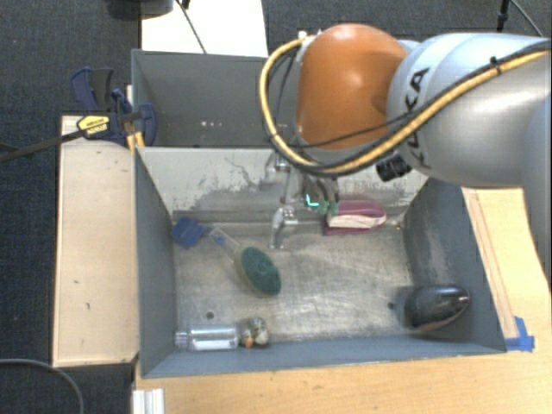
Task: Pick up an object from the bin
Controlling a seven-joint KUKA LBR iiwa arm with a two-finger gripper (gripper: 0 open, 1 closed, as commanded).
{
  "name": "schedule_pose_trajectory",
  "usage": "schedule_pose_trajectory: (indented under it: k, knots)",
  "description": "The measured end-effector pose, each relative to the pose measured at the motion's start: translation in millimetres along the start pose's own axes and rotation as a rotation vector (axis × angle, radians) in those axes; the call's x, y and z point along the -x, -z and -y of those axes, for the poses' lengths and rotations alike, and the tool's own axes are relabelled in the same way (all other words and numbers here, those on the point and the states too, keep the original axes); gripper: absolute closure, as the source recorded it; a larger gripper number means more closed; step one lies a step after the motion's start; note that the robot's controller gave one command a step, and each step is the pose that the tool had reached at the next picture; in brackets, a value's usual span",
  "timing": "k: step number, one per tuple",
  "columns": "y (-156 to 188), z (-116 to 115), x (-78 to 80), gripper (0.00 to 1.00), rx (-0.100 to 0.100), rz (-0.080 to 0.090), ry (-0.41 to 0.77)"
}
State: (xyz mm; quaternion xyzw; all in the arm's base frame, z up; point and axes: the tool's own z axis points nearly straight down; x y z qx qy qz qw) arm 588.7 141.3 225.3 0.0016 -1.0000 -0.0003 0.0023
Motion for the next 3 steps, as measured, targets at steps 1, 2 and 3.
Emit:
schedule_pose_trajectory:
  k: [1,2,3]
  knots:
    - [-147,0,-41.7,0.0,-0.001,0.002,0.167]
    - [-143,-1,-39.8,1.0,0.001,0.008,0.161]
    - [-5,18,-48.3,1.0,0.0,0.014,0.159]
